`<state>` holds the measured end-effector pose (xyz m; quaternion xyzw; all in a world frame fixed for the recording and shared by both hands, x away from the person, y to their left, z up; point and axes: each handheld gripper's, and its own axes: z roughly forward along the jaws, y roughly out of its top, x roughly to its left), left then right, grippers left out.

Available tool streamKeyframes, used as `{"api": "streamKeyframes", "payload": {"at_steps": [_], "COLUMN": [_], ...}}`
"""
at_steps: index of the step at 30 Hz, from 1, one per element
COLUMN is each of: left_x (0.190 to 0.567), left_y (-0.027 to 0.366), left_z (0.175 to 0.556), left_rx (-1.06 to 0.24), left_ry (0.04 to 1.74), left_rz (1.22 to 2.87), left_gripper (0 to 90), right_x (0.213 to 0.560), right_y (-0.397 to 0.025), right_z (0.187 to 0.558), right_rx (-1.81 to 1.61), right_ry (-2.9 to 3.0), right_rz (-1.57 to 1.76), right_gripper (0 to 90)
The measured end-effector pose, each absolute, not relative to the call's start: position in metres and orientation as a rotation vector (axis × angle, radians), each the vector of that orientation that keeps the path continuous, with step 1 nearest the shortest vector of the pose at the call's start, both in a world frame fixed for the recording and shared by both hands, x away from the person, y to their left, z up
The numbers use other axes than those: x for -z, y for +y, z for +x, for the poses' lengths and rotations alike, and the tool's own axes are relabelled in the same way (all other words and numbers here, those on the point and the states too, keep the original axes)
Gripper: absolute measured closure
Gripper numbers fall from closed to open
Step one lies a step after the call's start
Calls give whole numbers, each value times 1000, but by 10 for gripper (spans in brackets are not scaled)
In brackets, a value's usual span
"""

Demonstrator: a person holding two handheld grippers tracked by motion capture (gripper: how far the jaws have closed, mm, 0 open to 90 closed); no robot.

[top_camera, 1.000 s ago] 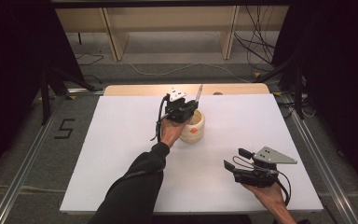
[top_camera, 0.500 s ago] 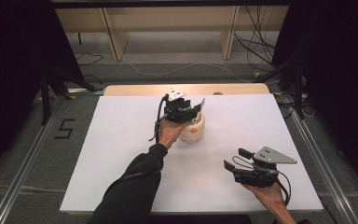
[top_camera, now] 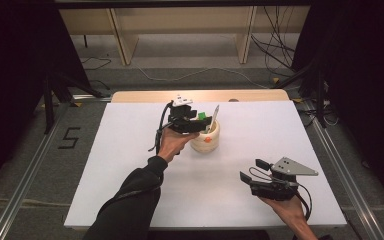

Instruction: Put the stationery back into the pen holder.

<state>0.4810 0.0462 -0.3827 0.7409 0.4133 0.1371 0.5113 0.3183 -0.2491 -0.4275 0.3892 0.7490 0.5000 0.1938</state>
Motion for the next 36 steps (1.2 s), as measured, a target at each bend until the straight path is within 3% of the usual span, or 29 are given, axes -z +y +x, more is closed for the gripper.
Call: {"api": "streamKeyframes", "payload": {"at_steps": [36], "left_x": [383], "left_y": [88], "left_z": [447], "left_rx": [-257], "left_ry": [927], "left_rz": [1779], "left_gripper": [222], "right_x": [428], "right_y": [-247], "right_z": [319], "right_rx": [-1404], "right_ry": [2103], "right_rz": [1091], "right_gripper": [272]}}
